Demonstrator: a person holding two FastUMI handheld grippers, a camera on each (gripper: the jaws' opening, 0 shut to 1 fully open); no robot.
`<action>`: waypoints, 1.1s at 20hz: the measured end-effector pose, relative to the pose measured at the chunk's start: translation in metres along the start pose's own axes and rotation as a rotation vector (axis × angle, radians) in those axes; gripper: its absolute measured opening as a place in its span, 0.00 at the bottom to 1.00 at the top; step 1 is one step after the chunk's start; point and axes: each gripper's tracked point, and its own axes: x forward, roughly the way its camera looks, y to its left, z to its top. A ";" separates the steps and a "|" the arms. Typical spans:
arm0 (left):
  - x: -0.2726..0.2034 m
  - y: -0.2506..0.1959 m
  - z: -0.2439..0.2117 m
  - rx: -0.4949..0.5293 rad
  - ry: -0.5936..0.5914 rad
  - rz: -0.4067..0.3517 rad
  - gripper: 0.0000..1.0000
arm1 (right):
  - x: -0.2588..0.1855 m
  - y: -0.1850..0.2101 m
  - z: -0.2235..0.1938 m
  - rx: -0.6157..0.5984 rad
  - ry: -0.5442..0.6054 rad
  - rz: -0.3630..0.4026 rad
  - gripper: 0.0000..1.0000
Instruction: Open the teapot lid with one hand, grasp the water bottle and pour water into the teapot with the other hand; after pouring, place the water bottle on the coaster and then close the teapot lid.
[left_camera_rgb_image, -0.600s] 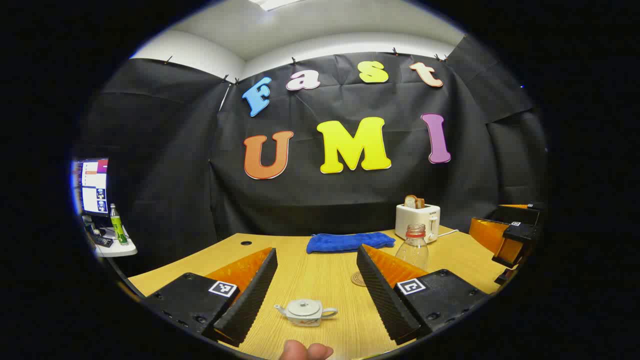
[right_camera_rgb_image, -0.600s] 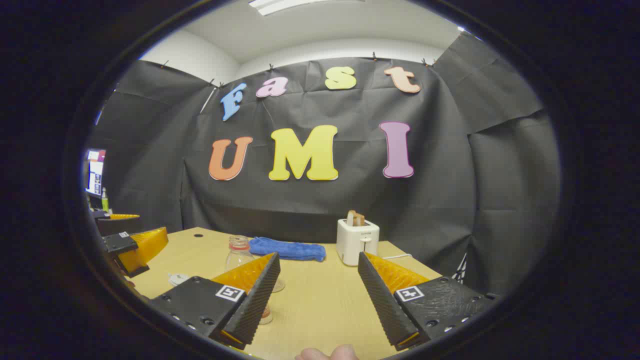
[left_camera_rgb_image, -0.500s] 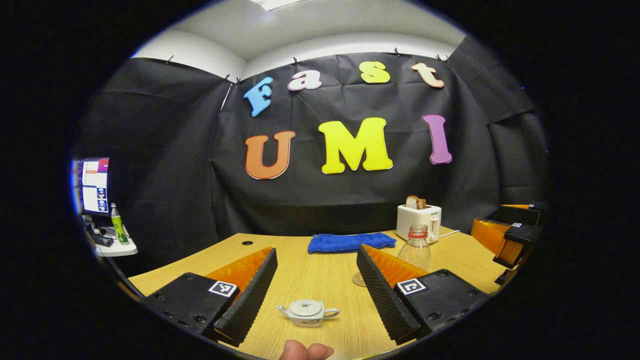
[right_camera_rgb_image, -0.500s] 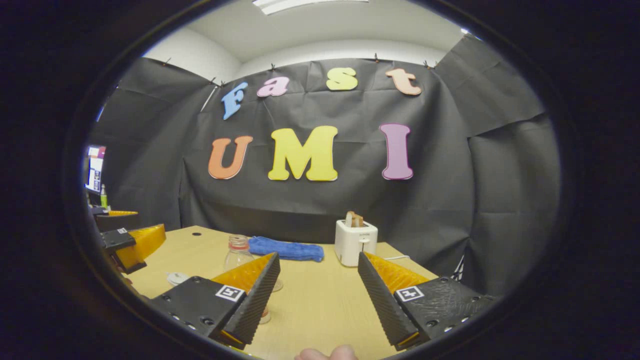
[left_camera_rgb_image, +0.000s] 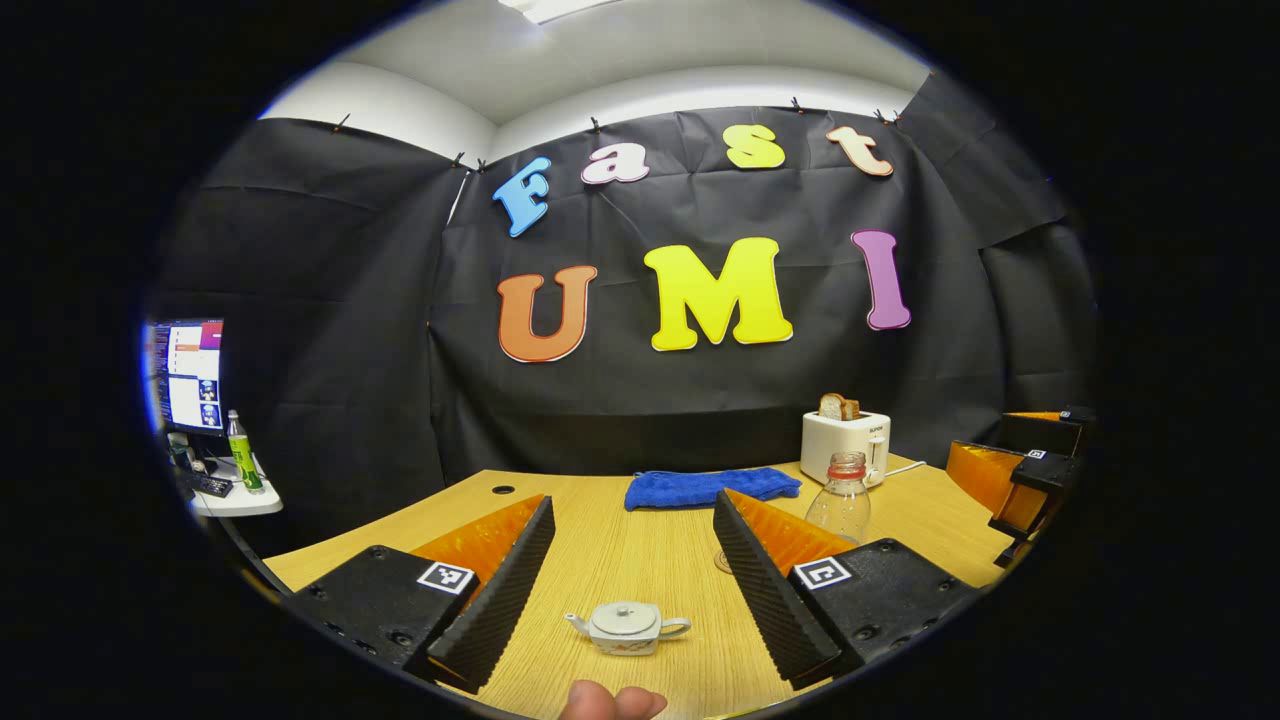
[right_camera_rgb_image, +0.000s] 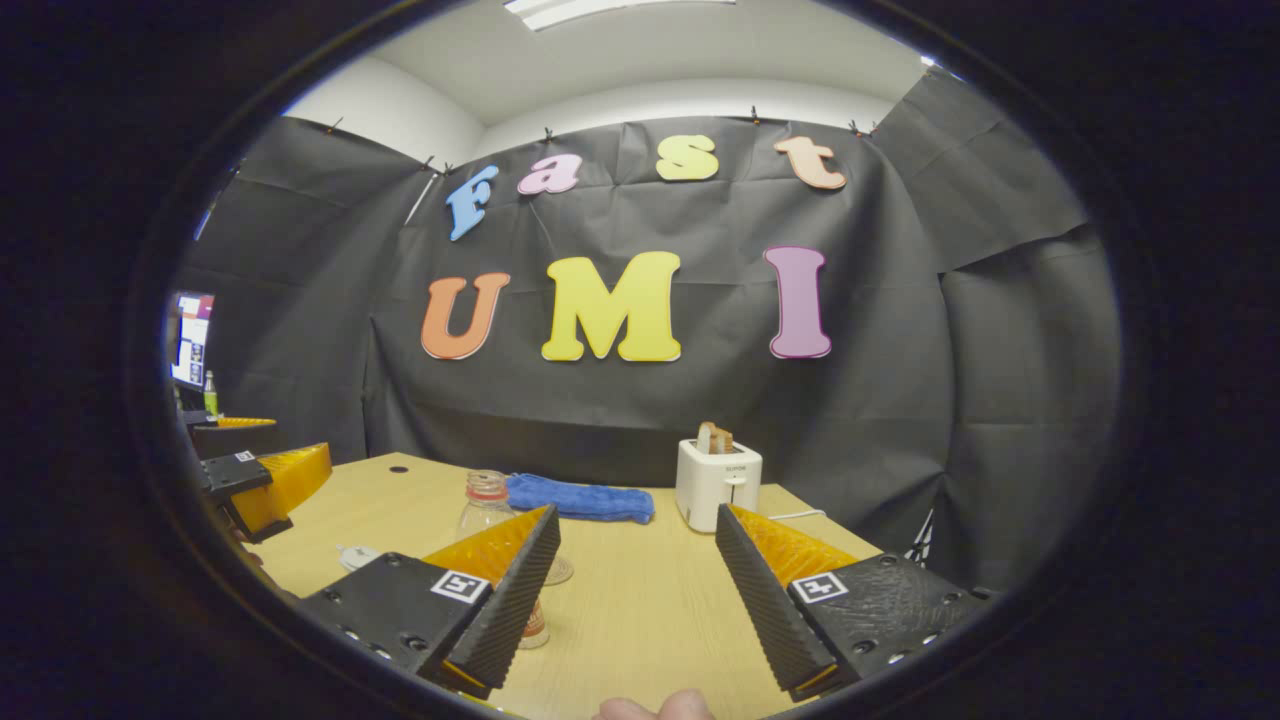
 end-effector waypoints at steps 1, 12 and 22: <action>0.001 0.001 0.000 0.000 -0.001 -0.001 1.00 | 0.000 0.001 -0.001 0.002 0.001 0.002 0.94; -0.012 0.008 -0.017 0.005 0.043 0.020 1.00 | 0.002 -0.006 -0.015 0.026 0.017 0.022 0.94; -0.006 0.006 -0.096 0.013 0.229 -0.004 1.00 | 0.004 -0.011 -0.057 -0.063 0.071 0.036 0.94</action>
